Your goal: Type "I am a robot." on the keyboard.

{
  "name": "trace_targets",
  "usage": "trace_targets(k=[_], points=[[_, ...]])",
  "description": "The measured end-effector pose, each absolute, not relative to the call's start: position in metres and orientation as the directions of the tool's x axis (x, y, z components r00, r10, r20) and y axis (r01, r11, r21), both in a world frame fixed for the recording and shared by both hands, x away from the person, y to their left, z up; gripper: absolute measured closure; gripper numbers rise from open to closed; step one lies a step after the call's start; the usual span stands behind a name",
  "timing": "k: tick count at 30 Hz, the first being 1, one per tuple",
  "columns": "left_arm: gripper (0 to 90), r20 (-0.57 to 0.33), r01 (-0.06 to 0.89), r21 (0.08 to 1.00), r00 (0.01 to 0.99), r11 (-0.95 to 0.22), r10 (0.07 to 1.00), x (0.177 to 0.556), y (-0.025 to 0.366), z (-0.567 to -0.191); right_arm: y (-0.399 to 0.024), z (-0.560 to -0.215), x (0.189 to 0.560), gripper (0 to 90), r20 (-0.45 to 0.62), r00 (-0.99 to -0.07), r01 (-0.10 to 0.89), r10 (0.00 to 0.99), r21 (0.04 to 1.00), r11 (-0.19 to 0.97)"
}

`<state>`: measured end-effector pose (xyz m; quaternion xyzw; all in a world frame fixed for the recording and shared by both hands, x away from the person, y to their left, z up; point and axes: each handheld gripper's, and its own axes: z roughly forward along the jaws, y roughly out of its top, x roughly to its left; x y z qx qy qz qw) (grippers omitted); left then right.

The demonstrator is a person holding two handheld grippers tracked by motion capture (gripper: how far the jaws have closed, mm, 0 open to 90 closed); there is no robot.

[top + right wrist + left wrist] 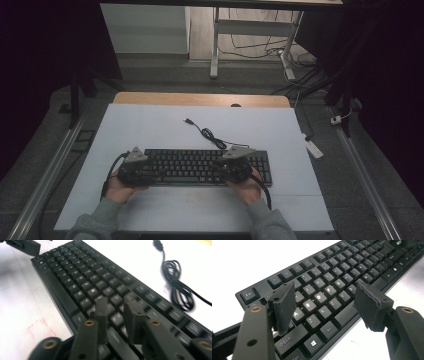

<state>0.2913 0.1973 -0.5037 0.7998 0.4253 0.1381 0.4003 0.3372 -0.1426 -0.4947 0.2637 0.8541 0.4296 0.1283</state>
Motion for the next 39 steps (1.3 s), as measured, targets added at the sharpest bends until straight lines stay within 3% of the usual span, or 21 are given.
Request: trace_targets(k=[6,17,36,39], points=[[37.2,-0.117,0.564,0.766,0.594,-0.308,0.796,0.292,0.195,-0.503,-0.164,-0.495,0.326,59.4,-0.004,-0.82,0.328,0.573,0.817,0.475],[46.7,-0.13,0.558,0.779,0.59,-0.286,0.797,0.298,0.194,-0.502,-0.178,-0.497,0.32,56.1,-0.013,-0.818,0.317,0.575,0.823,0.47],[88.1,-0.102,0.542,0.767,0.63,-0.343,0.77,0.32,0.168,-0.506,-0.183,-0.497,0.32,55.9,-0.018,-0.811,0.322,0.584,0.82,0.473],[88.9,-0.093,0.546,0.755,0.638,-0.364,0.765,0.323,0.164,-0.508,-0.183,-0.497,0.32,55.9,-0.019,-0.811,0.323,0.584,0.819,0.475]])
